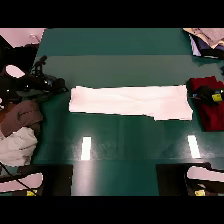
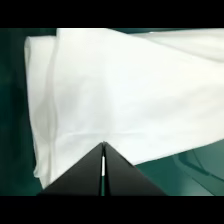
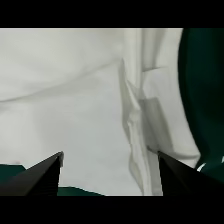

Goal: Fold the shirts.

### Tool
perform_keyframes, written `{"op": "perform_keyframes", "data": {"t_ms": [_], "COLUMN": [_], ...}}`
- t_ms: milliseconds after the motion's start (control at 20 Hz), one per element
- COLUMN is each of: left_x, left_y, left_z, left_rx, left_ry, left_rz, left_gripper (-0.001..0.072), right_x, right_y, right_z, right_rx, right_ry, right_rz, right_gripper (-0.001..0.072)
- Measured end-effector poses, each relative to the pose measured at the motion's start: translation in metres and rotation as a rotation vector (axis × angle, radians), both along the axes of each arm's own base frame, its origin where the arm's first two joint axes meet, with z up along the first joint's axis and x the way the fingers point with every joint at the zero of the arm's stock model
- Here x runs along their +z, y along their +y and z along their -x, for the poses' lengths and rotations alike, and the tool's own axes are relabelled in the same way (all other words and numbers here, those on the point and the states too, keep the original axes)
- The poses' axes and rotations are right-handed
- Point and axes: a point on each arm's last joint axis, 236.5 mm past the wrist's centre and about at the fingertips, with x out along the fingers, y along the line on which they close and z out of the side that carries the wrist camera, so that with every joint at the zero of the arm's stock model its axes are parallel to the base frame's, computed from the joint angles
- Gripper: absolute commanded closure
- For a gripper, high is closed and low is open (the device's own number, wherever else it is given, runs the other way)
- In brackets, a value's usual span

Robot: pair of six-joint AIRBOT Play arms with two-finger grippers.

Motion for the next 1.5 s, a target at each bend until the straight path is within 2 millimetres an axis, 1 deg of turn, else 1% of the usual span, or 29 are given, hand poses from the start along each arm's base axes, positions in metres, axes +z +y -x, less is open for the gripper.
{"op": "perform_keyframes", "data": {"t_ms": [100, 150, 400, 550, 650, 750, 850, 900, 1100, 1200, 1300, 1400, 1500], "left_x": [-0.001, -0.001, -0.001, -0.001, -0.001, 0.0, 0.0, 0.0, 0.001, 0.001, 0.001, 0.002, 0.004], "left_y": [-0.018, -0.027, -0.067, -0.078, -0.081, -0.083, -0.084, -0.084, -0.084, -0.084, -0.084, -0.087, -0.098], "left_z": [0.01, 0.014, 0.032, 0.037, 0.038, 0.037, 0.035, 0.034, 0.032, 0.031, 0.03, 0.029, 0.028], "left_rx": [-0.06, -0.087, -0.199, -0.224, -0.228, -0.226, -0.22, -0.219, -0.209, -0.206, -0.197, -0.186, -0.186], "left_ry": [0.014, 0.017, 0.026, 0.025, 0.023, 0.019, 0.014, 0.011, 0.004, 0.002, 0.005, 0.005, -0.014], "left_rz": [0.001, 0.001, 0.0, 0.002, 0.004, 0.005, 0.006, 0.007, 0.008, 0.008, 0.012, 0.019, 0.026], "left_gripper": [0.0686, 0.0686, 0.0687, 0.0687, 0.0687, 0.0687, 0.0687, 0.0687, 0.0687, 0.0687, 0.0688, 0.0688, 0.0688], "right_x": [-0.011, -0.015, -0.028, -0.038, -0.047, -0.052, -0.058, -0.06, -0.067, -0.065, -0.054, -0.037, -0.016], "right_y": [-0.005, -0.008, -0.022, -0.021, -0.015, -0.004, 0.005, 0.009, 0.02, 0.024, 0.035, 0.047, 0.061], "right_z": [0.004, 0.003, -0.011, -0.02, -0.023, -0.026, -0.027, -0.028, -0.029, -0.031, -0.036, -0.041, -0.046], "right_rx": [0.011, 0.015, 0.049, 0.076, 0.101, 0.132, 0.161, 0.174, 0.218, 0.233, 0.247, 0.263, 0.291], "right_ry": [0.026, 0.03, 0.045, 0.061, 0.074, 0.081, 0.094, 0.099, 0.106, 0.086, 0.05, 0.006, -0.04], "right_rz": [-0.017, -0.021, -0.039, -0.072, -0.092, -0.124, -0.138, -0.141, -0.137, -0.153, -0.198, -0.225, -0.221], "right_gripper": [0.0045, 0.0045, 0.0055, 0.0066, 0.0066, 0.0076, 0.0144, 0.019, 0.0682, 0.0691, 0.0693, 0.0693, 0.0693]}}
